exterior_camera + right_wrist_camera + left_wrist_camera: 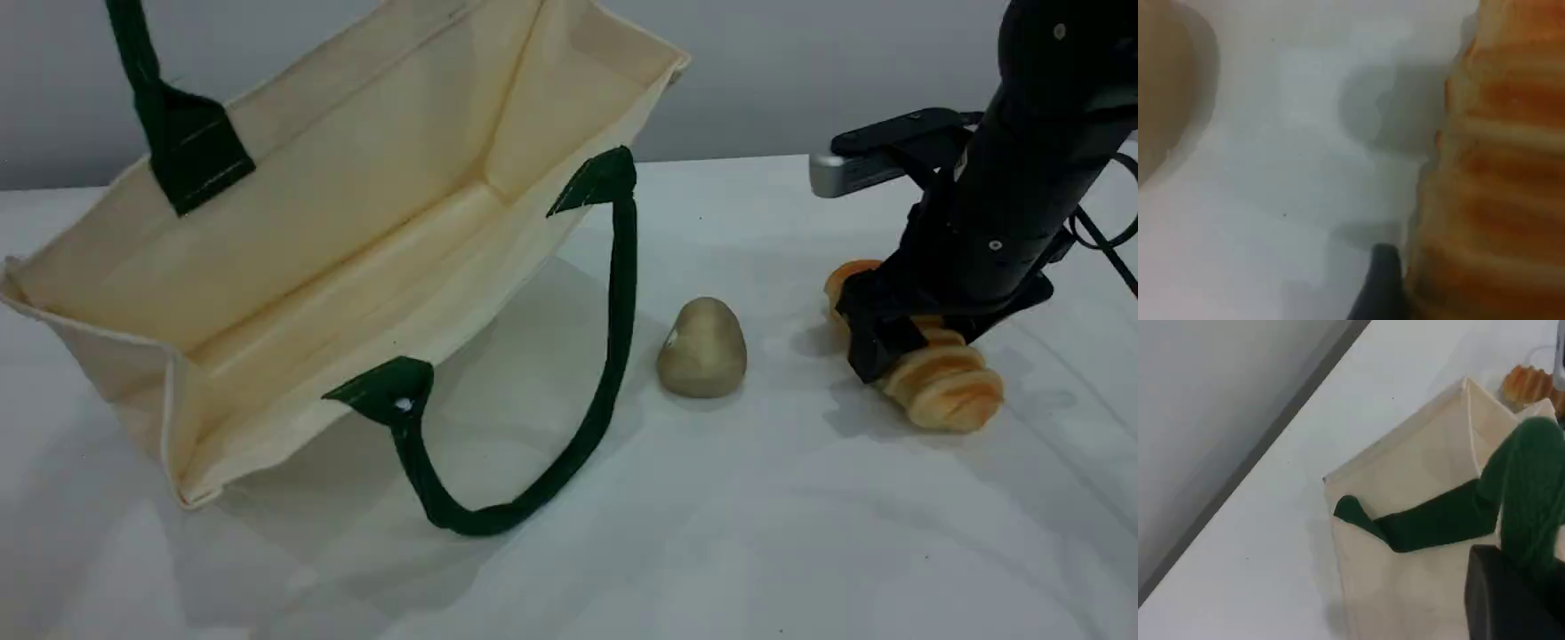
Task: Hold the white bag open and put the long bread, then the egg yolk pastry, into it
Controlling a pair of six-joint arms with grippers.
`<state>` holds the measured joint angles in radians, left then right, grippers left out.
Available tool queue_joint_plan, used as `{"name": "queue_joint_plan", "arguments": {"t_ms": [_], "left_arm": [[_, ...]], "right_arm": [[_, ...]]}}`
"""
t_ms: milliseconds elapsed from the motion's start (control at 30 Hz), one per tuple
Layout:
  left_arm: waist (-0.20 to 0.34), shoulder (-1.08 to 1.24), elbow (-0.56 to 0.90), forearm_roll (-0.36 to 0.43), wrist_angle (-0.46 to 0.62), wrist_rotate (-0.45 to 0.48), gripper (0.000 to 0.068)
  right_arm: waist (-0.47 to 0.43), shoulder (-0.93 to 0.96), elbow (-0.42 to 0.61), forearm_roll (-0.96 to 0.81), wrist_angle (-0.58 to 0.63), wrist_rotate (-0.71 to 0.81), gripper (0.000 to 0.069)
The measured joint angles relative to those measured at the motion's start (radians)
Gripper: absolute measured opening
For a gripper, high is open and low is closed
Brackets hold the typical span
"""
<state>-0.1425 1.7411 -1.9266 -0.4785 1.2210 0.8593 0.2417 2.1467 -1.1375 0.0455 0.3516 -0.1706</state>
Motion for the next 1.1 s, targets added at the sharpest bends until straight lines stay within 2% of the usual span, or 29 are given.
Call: {"name": "queue_joint_plan", "arguments": {"t_ms": [100, 200, 300, 367, 633, 900, 1100], "left_arm": [[0.000, 0.000, 0.000, 0.000, 0.000, 0.000, 0.0080], [0.000, 0.000, 0.000, 0.000, 0.000, 0.000, 0.0080], [0.000, 0.000, 0.000, 0.000, 0.000, 0.000, 0.0080], [0.000, 0.000, 0.000, 0.000, 0.000, 0.000, 0.0080], [0.000, 0.000, 0.000, 0.000, 0.000, 0.023, 0.0080], [0.000, 0.000, 0.000, 0.000, 0.000, 0.054, 0.0080], [-0.010, 0.000, 0.000, 0.004, -0.001, 0.056, 0.0080]], "right_arm": [[0.000, 0.000, 0.000, 0.001, 0.004, 0.000, 0.0499], [0.000, 0.000, 0.000, 0.003, 0.013, 0.000, 0.0375], [0.000, 0.000, 0.000, 0.003, 0.027, 0.000, 0.0223], [-0.001, -0.001, -0.004, 0.002, 0.053, 0.000, 0.0169], [-0.002, -0.056, -0.104, -0.036, 0.246, 0.045, 0.0158], [-0.002, -0.230, -0.106, -0.045, 0.338, 0.156, 0.0141], [-0.002, -0.383, -0.106, 0.047, 0.437, 0.162, 0.0129]]}}
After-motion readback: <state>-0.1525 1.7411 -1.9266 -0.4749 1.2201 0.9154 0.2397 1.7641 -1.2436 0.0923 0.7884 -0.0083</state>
